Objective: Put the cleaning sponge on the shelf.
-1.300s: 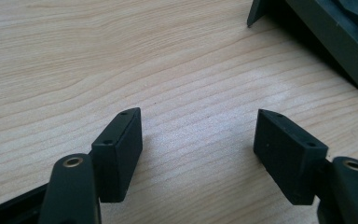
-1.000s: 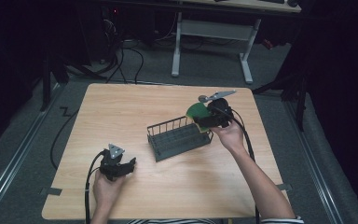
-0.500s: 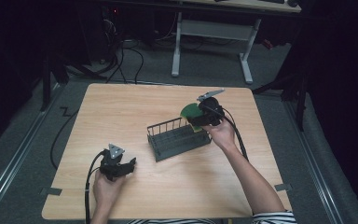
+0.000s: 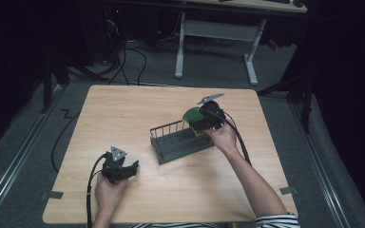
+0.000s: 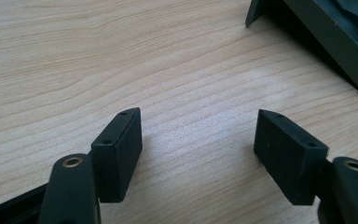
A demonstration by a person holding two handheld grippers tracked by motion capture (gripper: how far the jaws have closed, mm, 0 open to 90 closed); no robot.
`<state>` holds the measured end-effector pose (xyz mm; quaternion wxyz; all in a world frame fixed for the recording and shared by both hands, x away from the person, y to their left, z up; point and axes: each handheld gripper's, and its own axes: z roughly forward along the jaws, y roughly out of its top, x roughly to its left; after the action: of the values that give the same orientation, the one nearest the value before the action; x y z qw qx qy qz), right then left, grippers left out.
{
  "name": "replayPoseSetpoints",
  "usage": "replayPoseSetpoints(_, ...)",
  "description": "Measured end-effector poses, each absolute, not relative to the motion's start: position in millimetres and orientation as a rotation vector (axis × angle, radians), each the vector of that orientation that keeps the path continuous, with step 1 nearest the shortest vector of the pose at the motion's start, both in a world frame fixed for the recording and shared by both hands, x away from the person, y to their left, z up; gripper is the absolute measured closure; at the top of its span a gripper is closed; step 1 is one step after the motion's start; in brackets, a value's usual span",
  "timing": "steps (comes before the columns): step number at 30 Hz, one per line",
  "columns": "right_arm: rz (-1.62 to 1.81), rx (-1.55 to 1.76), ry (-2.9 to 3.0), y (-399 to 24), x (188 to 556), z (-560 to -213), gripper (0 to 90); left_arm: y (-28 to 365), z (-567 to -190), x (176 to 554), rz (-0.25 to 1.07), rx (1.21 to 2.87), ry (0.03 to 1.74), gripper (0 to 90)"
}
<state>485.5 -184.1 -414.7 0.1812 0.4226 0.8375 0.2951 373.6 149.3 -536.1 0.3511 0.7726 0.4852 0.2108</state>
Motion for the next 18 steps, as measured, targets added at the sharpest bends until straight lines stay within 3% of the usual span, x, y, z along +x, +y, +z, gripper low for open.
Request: replayPoseSetpoints(18,0.811,1.168,2.338,-180.7,481.0,-421.0,30.8,149.2,-536.1,373.6,0.546,2.0,1.256,32.8)
